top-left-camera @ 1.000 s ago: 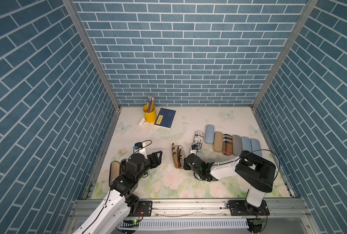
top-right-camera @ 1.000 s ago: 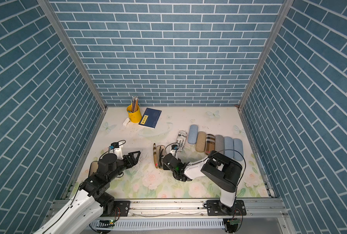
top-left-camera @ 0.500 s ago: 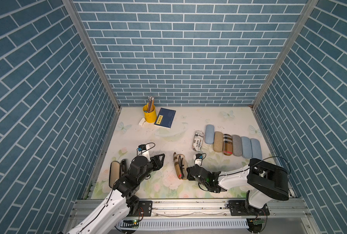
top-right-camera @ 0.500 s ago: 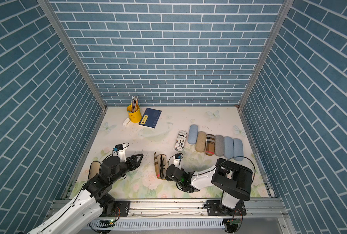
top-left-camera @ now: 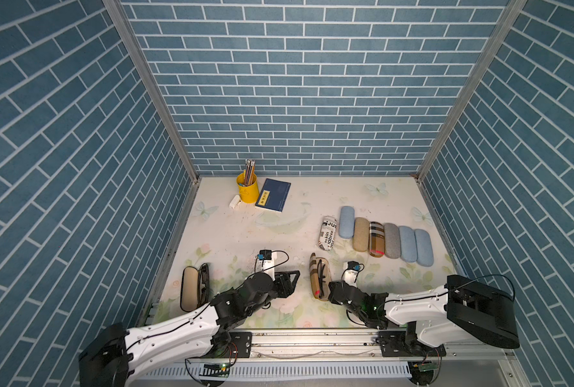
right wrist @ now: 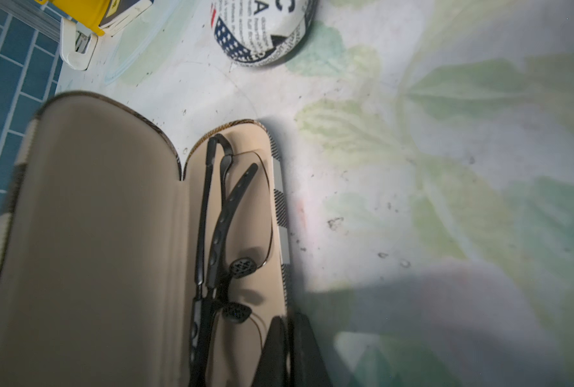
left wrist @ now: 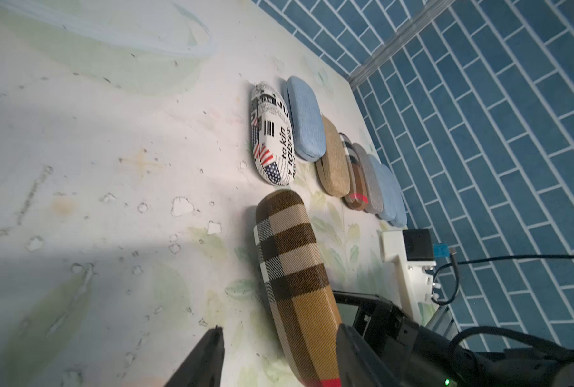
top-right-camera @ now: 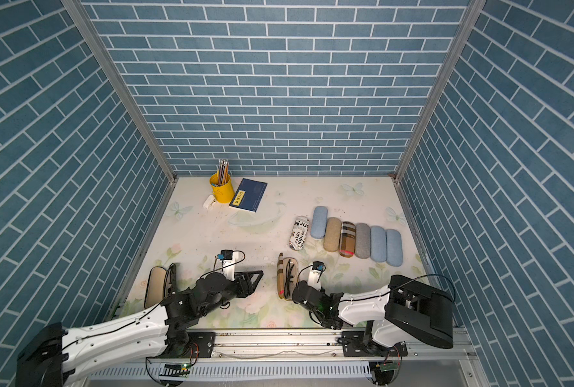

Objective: Close the glasses case
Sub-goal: Move the glasses case to the center of the board.

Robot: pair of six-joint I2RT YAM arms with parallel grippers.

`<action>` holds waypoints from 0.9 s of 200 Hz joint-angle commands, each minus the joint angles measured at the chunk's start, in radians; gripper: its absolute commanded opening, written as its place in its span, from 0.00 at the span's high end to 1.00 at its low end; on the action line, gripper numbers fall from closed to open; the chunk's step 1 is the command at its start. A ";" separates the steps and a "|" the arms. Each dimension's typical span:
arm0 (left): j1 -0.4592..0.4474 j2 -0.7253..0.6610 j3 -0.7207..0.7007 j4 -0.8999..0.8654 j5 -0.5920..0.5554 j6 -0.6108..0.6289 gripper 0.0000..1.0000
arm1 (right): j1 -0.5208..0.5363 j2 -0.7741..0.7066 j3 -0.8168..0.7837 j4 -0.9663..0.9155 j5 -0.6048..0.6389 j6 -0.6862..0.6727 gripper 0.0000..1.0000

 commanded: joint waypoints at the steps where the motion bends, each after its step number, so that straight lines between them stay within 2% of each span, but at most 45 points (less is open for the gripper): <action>1: -0.036 0.077 0.004 0.146 -0.050 -0.027 0.42 | 0.010 -0.004 -0.011 -0.069 0.034 0.036 0.93; 70: -0.090 0.230 0.065 0.238 -0.051 -0.027 0.45 | 0.016 -0.007 -0.043 -0.030 0.031 0.036 0.87; 98: -0.104 0.292 0.082 0.276 -0.053 -0.027 0.51 | 0.016 -0.014 -0.062 -0.003 0.023 0.032 0.86; 180: -0.125 0.389 0.141 0.287 -0.059 -0.017 0.61 | 0.016 -0.020 -0.081 0.029 0.011 0.010 0.85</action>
